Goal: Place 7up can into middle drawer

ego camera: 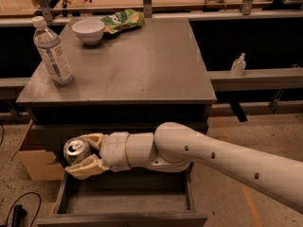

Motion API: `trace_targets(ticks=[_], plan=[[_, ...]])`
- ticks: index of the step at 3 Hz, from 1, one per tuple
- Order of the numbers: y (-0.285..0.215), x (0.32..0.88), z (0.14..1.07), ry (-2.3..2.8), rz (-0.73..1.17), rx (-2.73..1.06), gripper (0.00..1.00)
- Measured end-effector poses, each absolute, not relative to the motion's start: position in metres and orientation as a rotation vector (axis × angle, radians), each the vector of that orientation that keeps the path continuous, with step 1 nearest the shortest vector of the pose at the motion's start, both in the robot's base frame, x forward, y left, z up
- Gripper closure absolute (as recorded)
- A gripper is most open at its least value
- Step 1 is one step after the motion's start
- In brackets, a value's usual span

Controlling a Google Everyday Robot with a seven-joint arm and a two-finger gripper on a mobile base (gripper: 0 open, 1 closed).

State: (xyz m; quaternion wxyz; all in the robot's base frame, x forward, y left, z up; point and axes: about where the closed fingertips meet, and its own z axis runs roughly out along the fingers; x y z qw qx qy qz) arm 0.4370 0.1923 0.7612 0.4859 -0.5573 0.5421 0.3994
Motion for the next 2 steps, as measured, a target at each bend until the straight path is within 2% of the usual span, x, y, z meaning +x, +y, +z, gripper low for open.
trace_targets(ticks=[1, 2], plan=[[0.2161, 0.4239, 0.7018, 1.265, 0.913, -1.469, 1.0], [0.216, 0.4239, 0.7017, 1.265, 0.913, -1.469, 1.0]])
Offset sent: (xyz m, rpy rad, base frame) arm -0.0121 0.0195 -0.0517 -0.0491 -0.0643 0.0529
